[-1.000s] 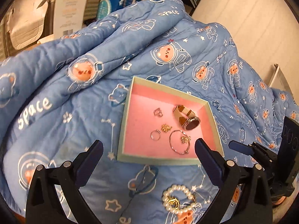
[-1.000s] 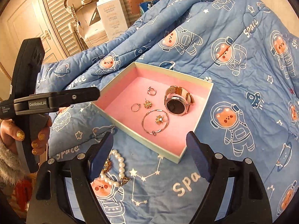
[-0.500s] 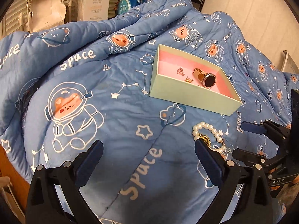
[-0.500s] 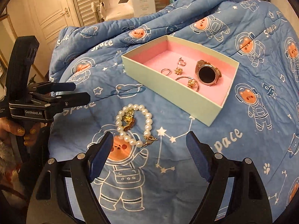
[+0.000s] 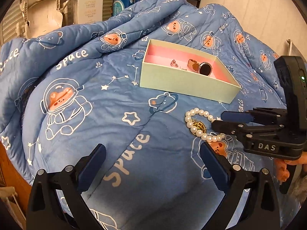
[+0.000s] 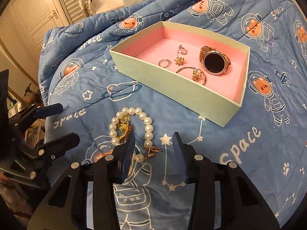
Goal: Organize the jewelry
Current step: 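Close the right gripper on the pearl bracelet and lift it, then pinch the gold ring with the left gripper while the right gripper holds the pearl bracelet up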
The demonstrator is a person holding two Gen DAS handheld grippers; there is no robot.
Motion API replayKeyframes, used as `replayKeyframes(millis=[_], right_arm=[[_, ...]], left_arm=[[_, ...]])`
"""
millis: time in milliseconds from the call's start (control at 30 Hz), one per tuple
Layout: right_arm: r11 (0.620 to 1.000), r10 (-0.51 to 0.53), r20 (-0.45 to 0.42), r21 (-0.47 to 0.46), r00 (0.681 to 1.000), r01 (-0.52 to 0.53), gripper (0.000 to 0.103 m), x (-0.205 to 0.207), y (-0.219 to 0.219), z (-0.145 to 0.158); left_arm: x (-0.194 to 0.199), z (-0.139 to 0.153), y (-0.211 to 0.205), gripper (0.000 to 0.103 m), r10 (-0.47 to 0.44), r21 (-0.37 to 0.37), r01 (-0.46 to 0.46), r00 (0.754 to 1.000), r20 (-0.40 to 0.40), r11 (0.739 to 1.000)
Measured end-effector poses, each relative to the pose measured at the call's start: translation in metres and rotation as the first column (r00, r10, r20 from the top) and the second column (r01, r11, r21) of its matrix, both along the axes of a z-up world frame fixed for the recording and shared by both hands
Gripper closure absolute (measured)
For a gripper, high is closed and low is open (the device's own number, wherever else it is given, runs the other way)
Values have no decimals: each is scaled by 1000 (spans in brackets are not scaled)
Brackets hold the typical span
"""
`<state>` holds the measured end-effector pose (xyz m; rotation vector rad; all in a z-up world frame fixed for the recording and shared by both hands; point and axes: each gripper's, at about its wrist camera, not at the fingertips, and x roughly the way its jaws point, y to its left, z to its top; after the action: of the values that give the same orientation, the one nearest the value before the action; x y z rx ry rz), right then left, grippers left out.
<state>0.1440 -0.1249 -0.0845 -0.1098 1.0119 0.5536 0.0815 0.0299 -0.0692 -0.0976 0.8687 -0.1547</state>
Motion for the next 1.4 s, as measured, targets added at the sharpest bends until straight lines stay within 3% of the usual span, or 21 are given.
replayKeyframes(millis=[200, 267, 367, 633, 900, 1200, 1333, 1400], right_arm=[[1000, -5, -21, -13, 1000, 5, 89, 8, 9, -9], [1000, 0, -18, -4, 1000, 0, 93, 9, 9, -6], [1000, 10, -4, 21, 1000, -10, 93, 7, 9, 0], [993, 54, 51, 99, 997, -59, 93, -3, 11, 32], [981, 60, 104, 176, 993, -78, 93, -12, 2, 69], [981, -4, 97, 194, 995, -15, 93, -12, -23, 73], [981, -20, 90, 194, 996, 2, 93, -12, -29, 70], [981, -23, 89, 194, 996, 5, 93, -13, -30, 69]], left_arm=[[-4, -3, -8, 10, -26, 3, 26, 1000, 2, 1000], [-3, -4, -10, 18, -37, -2, 37, 999, -4, 999], [-2, -5, -13, 28, -43, -3, 43, 999, -4, 999], [2, -4, -30, 40, -113, -25, 113, 994, 1, 993], [15, -10, -52, 49, -159, 20, 159, 987, -5, 987], [33, -13, -62, 65, -165, 25, 166, 986, -24, 986], [37, -15, -68, 79, -171, 34, 172, 985, -34, 985], [38, -15, -68, 80, -168, 31, 169, 985, -35, 985]])
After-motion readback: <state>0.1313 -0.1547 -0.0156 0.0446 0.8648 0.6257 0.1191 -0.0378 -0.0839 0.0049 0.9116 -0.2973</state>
